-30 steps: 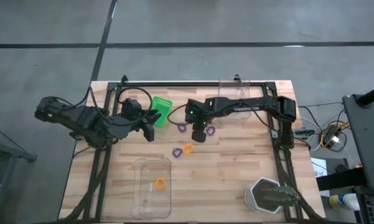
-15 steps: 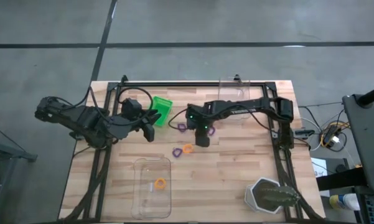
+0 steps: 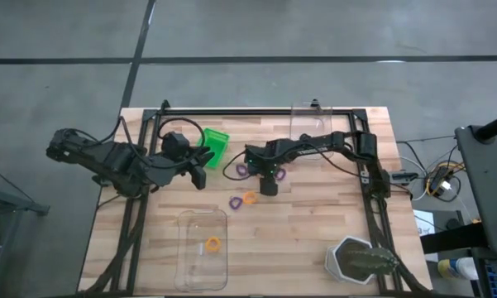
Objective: Sort spring keychains
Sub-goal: Put the top yellow spring keychain into the bottom transparent bin
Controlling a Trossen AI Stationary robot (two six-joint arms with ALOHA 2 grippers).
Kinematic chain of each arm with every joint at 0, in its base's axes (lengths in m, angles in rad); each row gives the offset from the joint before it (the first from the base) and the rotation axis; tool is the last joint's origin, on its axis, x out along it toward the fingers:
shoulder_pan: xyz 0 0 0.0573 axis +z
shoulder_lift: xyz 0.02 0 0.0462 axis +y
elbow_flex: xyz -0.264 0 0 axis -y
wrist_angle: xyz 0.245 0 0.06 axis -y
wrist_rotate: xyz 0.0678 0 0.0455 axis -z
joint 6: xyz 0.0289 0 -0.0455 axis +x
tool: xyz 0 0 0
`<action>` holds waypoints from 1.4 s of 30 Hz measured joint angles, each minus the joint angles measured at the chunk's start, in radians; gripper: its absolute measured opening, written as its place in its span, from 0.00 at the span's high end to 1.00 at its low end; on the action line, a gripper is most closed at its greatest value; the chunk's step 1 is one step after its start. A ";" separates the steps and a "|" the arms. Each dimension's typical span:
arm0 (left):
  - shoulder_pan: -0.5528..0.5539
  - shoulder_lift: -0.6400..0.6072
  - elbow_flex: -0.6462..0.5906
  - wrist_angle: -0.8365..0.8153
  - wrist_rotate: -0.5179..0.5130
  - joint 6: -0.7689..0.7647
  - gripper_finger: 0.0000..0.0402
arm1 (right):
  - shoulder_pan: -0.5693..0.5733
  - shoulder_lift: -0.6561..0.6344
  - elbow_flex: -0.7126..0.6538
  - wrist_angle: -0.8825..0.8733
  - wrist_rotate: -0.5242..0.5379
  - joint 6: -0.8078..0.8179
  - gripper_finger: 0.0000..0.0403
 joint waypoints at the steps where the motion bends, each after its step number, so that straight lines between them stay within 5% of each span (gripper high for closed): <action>1: 0.000 0.000 0.000 0.001 0.000 0.000 0.74 | -0.003 0.004 0.000 -0.002 0.000 0.006 0.57; 11: 0.000 0.000 0.000 0.002 0.000 0.004 0.74 | -0.019 0.021 0.007 -0.023 -0.056 0.027 0.94; 25: 0.000 -0.001 0.000 0.001 -0.001 0.019 0.74 | -0.018 -0.070 0.140 -0.102 -0.169 0.066 0.98; 42: 0.000 0.001 -0.010 -0.003 0.018 0.234 0.74 | -0.004 -0.213 0.342 -0.069 -0.719 0.084 0.98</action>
